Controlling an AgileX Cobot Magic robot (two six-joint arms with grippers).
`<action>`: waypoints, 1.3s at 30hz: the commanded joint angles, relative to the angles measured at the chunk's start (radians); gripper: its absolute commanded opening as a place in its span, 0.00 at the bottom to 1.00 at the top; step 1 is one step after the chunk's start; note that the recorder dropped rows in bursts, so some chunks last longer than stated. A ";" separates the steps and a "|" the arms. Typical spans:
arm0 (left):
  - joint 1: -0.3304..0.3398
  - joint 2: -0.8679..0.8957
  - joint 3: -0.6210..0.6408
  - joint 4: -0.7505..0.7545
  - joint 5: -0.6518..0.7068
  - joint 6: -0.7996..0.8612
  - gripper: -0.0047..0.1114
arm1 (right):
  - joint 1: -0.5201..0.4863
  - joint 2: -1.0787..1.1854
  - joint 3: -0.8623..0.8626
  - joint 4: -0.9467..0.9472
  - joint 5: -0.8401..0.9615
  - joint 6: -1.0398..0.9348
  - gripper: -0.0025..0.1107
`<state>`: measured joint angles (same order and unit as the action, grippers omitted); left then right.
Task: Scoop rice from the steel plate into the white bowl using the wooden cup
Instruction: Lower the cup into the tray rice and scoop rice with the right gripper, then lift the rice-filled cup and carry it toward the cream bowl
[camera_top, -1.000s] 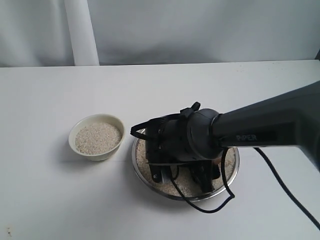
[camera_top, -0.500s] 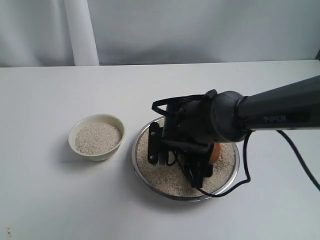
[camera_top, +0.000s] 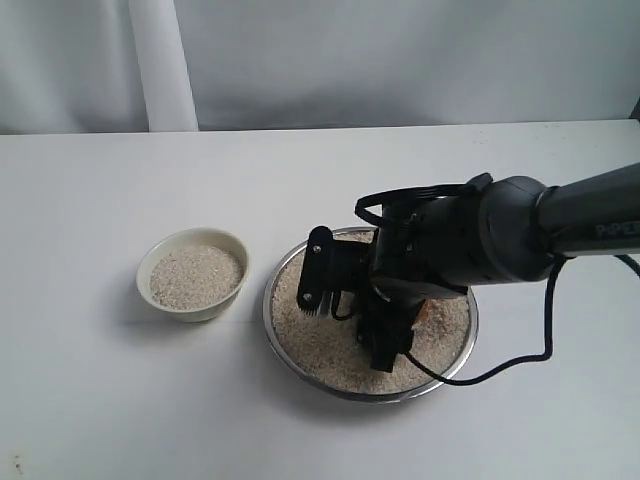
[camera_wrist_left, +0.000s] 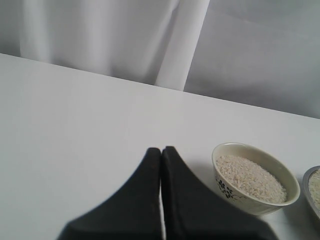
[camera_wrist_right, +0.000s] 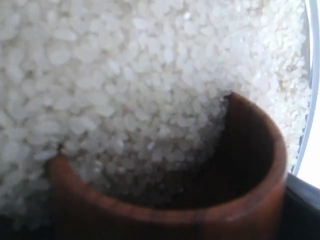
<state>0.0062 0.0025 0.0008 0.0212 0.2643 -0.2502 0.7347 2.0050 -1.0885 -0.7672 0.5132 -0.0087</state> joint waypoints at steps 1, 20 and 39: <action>-0.006 -0.003 -0.001 -0.003 0.001 -0.003 0.04 | 0.000 0.044 0.028 0.056 -0.118 0.039 0.02; -0.006 -0.003 -0.001 -0.003 0.001 -0.003 0.04 | -0.254 -0.225 0.354 0.138 -0.798 0.193 0.02; -0.006 -0.003 -0.001 -0.003 0.001 -0.003 0.04 | -0.143 -0.343 0.072 0.226 -0.603 0.217 0.02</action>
<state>0.0062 0.0025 0.0008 0.0212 0.2643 -0.2502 0.5543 1.6589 -0.9291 -0.5422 -0.1969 0.2046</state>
